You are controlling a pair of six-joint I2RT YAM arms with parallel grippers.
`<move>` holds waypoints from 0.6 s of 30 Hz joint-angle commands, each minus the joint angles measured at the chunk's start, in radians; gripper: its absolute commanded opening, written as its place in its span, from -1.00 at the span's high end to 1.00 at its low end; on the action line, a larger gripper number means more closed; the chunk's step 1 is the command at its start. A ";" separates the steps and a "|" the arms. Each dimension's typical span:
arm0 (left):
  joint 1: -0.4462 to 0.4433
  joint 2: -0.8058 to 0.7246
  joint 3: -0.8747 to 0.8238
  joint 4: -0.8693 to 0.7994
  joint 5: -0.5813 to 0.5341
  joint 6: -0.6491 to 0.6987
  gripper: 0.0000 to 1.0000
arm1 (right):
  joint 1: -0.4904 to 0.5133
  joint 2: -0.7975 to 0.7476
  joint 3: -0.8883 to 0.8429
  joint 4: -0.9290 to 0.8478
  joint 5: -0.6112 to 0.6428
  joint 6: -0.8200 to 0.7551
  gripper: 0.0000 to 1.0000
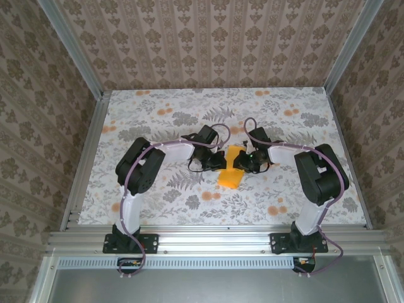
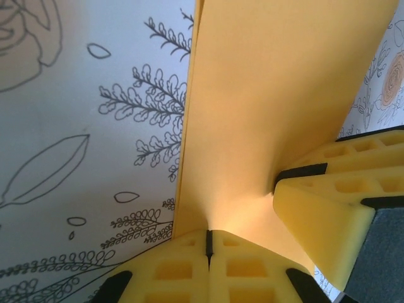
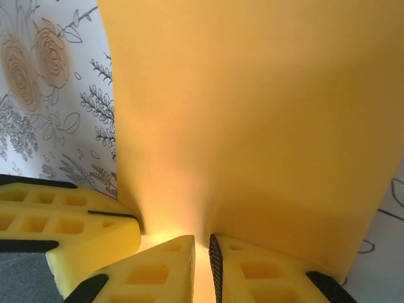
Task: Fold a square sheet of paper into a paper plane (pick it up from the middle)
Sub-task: Fold the square sheet of paper in half at the center of the table.
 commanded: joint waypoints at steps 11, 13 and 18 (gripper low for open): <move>-0.017 0.067 0.001 -0.121 -0.068 0.028 1.00 | -0.011 -0.135 -0.105 0.049 -0.065 0.025 0.58; -0.017 0.069 0.001 -0.122 -0.069 0.026 1.00 | -0.012 -0.130 -0.133 0.060 -0.090 0.033 0.58; -0.016 0.064 -0.001 -0.126 -0.076 0.026 1.00 | -0.012 -0.083 -0.176 0.069 -0.088 0.034 0.60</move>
